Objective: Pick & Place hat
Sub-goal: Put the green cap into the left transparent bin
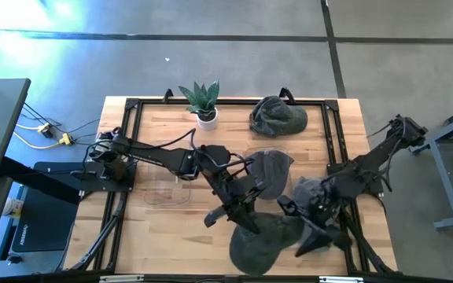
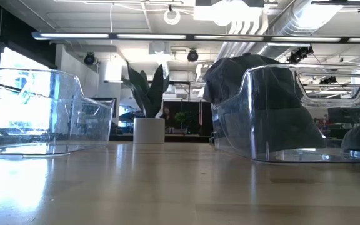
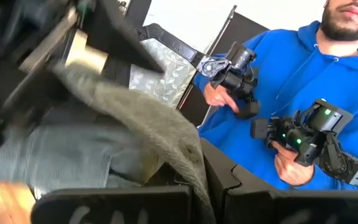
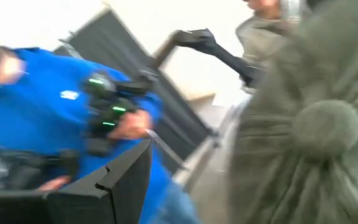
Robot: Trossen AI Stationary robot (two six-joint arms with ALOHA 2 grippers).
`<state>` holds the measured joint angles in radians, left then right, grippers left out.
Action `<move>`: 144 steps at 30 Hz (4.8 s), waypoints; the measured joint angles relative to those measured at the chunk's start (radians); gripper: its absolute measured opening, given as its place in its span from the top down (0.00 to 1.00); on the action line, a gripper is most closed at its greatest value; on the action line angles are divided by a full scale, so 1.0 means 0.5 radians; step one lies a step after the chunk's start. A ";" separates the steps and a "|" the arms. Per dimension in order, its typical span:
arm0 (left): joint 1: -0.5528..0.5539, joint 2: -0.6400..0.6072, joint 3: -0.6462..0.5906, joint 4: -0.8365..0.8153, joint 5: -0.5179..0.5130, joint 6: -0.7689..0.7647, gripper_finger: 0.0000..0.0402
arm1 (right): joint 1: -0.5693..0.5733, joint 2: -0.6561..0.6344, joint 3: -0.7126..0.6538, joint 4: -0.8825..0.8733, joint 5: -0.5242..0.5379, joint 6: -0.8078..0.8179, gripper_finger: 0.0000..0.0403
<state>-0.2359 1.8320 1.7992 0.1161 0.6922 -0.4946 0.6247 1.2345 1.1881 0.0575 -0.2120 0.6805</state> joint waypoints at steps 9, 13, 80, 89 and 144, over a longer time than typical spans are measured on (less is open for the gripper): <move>-0.025 -0.045 0.001 0.025 0.013 0.008 1.00 | 0.097 -0.092 0.000 0.239 -0.168 0.255 0.46; -0.030 -0.055 0.002 0.134 0.017 0.037 1.00 | 0.127 -0.114 0.000 0.251 -0.055 0.144 0.61; 0.131 0.179 0.007 0.738 -0.214 -0.597 0.44 | -0.163 -0.156 0.190 -0.305 -0.167 -0.313 0.98; 0.102 0.187 0.001 0.646 -0.181 -0.647 0.44 | -0.163 -0.156 0.188 -0.393 -0.166 -0.279 0.98; 0.196 -0.207 0.006 -0.796 -0.184 0.049 1.00 | -0.135 -0.735 0.187 -1.222 0.247 -0.475 0.57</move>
<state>-0.1379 1.7286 1.8020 -0.2820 0.6002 -0.4698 0.5571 0.8669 1.2816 -0.5536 -0.0886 0.4432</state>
